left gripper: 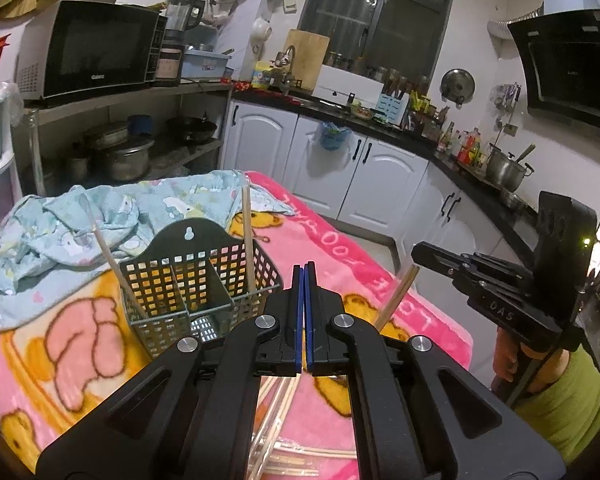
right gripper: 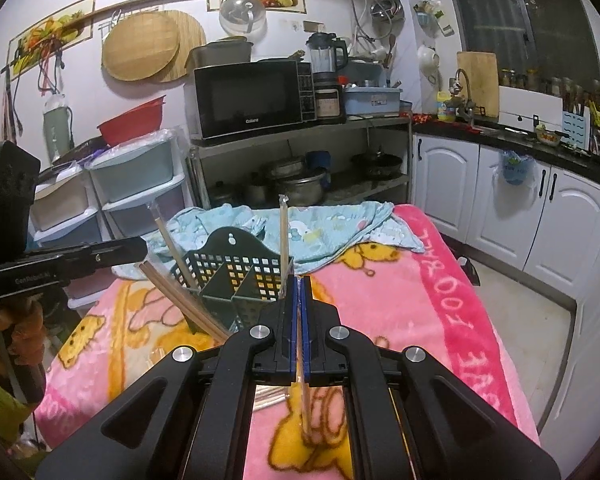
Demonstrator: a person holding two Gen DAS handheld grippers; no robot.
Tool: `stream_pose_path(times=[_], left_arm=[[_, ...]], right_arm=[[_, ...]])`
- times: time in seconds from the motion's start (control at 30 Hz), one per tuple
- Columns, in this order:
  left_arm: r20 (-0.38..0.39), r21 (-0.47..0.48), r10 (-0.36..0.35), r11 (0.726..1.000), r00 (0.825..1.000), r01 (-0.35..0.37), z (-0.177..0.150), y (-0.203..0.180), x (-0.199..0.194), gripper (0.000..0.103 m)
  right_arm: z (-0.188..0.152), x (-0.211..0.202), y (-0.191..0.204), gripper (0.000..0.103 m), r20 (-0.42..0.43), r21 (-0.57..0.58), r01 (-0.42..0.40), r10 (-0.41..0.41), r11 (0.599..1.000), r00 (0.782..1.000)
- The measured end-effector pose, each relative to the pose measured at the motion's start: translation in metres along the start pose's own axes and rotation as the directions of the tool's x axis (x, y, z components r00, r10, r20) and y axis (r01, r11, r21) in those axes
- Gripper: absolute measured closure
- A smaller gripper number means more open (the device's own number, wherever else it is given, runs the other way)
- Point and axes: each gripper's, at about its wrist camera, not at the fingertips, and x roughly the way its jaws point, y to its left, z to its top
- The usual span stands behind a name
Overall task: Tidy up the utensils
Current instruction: 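Raise the left tool's chopstick above the caddy while the right tool carries its own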
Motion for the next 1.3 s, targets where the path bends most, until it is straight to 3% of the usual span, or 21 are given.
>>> stream_pose_path(times=[0.5, 0.87, 1.3], left_arm=[[0.091, 0.012, -0.004, 1.000, 0.996, 0.003, 0.034, -0.002, -0.031, 0.103], [0.201, 0.011, 0.042, 0.999, 0.979, -0.045, 0.078, 0.007, -0.064, 0.103], [0.207, -0.009, 0.062, 0.998, 0.976, -0.062, 0.087, 0.021, -0.049, 0.103]], right_arm=[[0.041, -0.014, 0.019, 0.101, 0.078, -0.040, -0.051, 0.054, 0.998, 0.995], [0.094, -0.017, 0.043, 0.101, 0.154, -0.077, -0.071, 0.083, 0.994, 0.985], [0.135, -0.002, 0.049, 0.101, 0.220, -0.065, -0.079, 0.091, 0.995, 0.971]])
